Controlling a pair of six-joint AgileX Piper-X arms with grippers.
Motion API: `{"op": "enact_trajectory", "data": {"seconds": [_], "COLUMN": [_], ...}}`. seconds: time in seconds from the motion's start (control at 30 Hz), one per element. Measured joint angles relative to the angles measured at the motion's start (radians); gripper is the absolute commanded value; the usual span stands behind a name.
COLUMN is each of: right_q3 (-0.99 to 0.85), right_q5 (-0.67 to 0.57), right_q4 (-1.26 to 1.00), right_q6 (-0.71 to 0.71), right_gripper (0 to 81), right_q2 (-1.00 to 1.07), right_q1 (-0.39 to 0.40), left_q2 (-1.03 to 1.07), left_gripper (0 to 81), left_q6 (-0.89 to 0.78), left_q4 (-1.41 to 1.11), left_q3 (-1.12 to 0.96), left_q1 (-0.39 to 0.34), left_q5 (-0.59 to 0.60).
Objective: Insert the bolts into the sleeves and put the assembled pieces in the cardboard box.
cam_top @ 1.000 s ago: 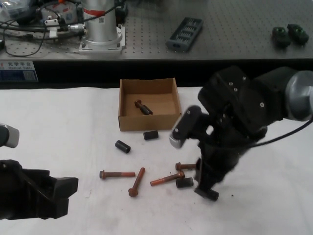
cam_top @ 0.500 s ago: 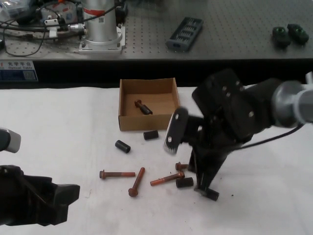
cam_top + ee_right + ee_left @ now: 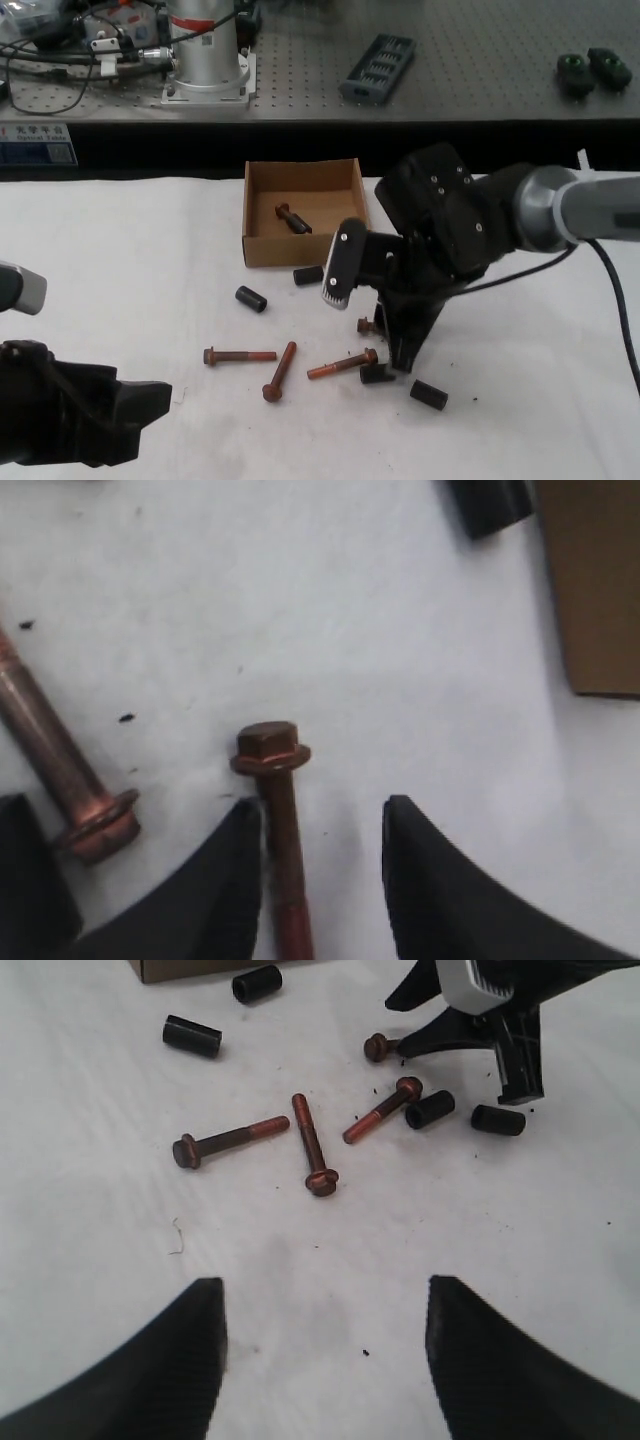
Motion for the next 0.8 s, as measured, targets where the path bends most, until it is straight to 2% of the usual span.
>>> {"op": "enact_trajectory", "data": {"seconds": [0.47,0.8], "right_q3": [-0.003,-0.003], "right_q5": [-0.011,-0.012], "right_q4": [0.028,0.070], "right_q6": [-0.023,-0.023], "right_gripper": [29.3,29.3], "right_q2": [0.010,0.023], "right_q1": [-0.060,-0.056], "left_q2": [0.000,0.000], "left_gripper": [43.1,43.1], "left_q6": [0.000,0.000], "left_q4": [0.000,0.000], "left_q3": [0.000,0.000], "left_q1": [0.000,0.000], "left_q5": [0.002,0.002]}}
